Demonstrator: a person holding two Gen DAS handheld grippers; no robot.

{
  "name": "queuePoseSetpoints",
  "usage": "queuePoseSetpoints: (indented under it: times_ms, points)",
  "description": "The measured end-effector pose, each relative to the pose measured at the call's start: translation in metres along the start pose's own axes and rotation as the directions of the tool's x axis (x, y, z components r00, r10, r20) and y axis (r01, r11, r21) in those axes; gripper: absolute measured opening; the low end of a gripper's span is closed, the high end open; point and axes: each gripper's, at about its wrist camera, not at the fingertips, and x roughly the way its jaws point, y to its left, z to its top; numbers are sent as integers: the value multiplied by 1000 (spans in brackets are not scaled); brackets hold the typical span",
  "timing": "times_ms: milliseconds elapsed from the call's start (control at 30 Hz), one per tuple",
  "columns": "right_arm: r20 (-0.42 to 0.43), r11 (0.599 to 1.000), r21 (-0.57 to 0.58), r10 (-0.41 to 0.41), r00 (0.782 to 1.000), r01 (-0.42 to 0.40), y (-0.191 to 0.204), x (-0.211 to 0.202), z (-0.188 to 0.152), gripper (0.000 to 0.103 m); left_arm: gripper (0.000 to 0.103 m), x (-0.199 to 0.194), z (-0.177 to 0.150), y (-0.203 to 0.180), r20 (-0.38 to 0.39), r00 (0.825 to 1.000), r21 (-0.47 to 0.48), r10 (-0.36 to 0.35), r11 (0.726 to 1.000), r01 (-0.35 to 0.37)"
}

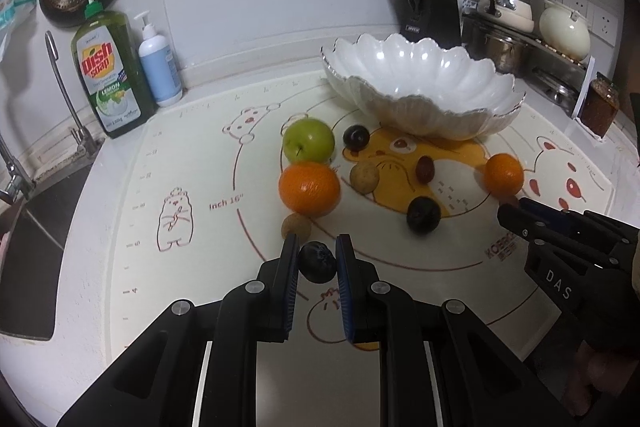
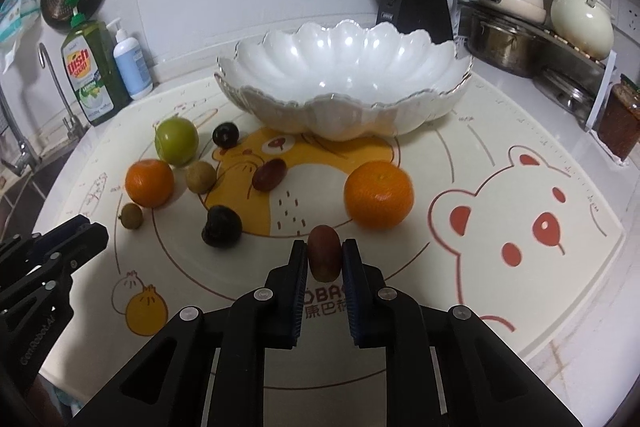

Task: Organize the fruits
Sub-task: 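Lift and carry the blueberry and red date over the white bowl with both tools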

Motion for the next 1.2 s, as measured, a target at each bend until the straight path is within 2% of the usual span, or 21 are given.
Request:
queuePoseSetpoints:
  times_ms: [500,933,1200]
  points:
    - [87,1000,24,-17,996,15,-16,-26,35,19,19,-8,47,-11,78,996,27,-35,999,33]
    - [181,997,50,-72,981,64,-50,-32,96,19,19,2,117,-38,157,981,90,-111,991,97]
    - [191,994,74,-91,977,78,-69,-21,125,19,20,17,151,-50,184,975,116,-126,988,106]
